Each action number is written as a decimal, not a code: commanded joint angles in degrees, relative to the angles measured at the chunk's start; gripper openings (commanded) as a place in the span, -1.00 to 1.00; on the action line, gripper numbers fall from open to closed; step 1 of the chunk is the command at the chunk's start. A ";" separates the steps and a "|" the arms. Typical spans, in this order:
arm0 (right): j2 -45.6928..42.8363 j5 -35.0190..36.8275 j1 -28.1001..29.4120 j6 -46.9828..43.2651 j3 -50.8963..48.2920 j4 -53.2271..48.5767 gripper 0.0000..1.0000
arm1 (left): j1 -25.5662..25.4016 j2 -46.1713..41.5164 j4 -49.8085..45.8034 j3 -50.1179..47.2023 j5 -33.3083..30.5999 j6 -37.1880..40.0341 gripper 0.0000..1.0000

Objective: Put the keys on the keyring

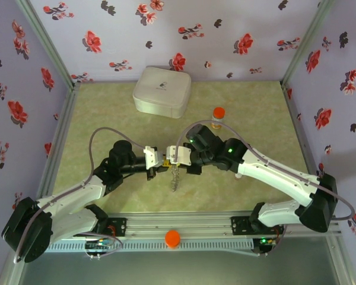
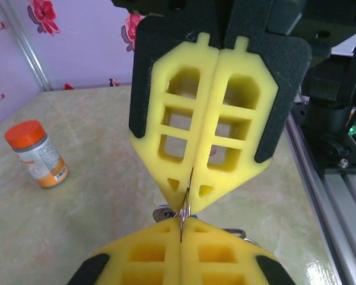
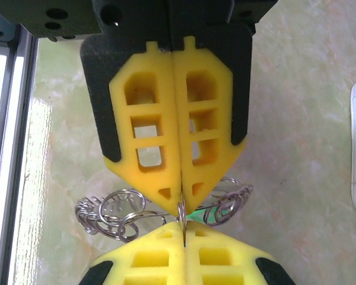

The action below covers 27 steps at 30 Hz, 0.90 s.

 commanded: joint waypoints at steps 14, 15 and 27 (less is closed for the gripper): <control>-9.81 3.42 -2.44 6.94 -10.93 12.63 -0.39 | 1.27 1.94 20.41 -3.28 1.87 -13.50 -1.00; -10.28 3.60 -2.43 7.18 -11.57 13.59 -0.39 | 1.29 2.02 20.66 -3.38 1.87 -13.79 -1.00; -14.63 11.87 -0.11 -1.16 -18.42 24.32 -0.36 | 1.41 4.33 24.82 -3.80 2.44 -18.46 -1.00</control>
